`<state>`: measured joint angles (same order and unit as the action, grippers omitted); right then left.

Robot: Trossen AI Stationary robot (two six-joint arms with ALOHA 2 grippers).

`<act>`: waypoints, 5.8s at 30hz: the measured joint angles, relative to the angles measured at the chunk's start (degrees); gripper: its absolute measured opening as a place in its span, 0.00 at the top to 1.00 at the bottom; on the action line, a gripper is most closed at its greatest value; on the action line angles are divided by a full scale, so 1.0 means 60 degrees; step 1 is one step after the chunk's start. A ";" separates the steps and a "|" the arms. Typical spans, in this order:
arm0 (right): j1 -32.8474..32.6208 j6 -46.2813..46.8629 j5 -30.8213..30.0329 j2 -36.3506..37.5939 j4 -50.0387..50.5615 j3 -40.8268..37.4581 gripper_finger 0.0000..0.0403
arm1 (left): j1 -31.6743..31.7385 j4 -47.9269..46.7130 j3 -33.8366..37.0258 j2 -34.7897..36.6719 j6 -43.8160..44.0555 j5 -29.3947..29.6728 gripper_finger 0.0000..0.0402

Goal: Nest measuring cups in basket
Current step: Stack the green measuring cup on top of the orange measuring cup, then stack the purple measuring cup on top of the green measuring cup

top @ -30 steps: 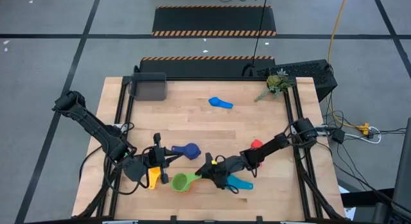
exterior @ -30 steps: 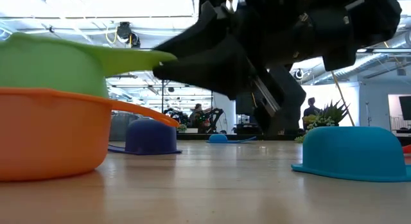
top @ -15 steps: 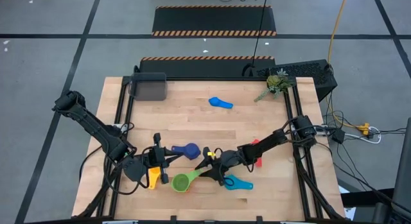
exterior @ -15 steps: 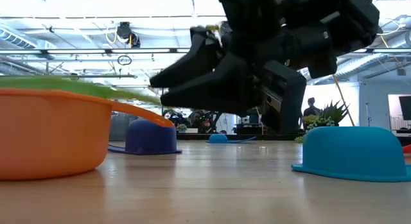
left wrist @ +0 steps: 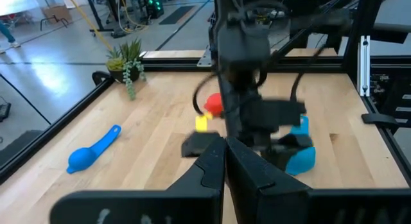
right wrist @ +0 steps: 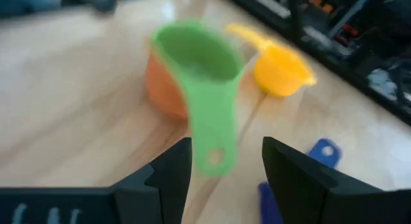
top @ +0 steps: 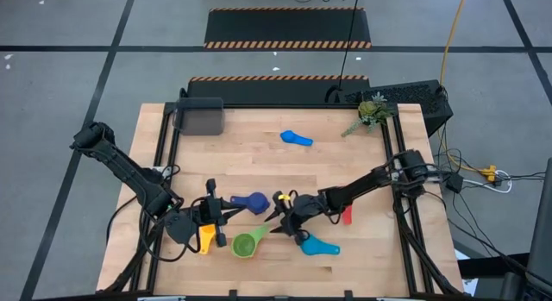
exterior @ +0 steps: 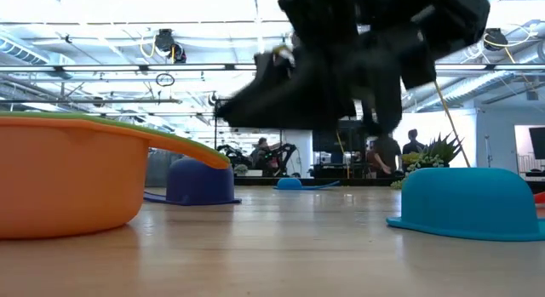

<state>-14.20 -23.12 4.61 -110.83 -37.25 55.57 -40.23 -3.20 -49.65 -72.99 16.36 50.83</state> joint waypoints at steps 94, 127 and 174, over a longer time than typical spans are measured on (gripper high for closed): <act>0.0244 0.2977 0.2001 -0.1183 0.3160 0.2262 0.46 | 0.0630 -0.3125 0.0004 -0.0097 0.2098 -0.0574 0.94; 0.0021 0.7837 0.1169 0.7460 0.8717 -0.2396 0.43 | 0.2053 -0.4855 -0.0007 -0.1858 0.1134 -0.3918 0.63; 0.0036 0.7706 -0.0019 0.8412 0.8099 -0.2648 0.43 | 0.1764 -0.7132 -0.0442 -0.4266 -0.3290 -0.3031 0.57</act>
<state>-13.98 23.11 4.49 -60.36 11.34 39.68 -29.65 -46.00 -52.30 -98.59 -3.38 32.64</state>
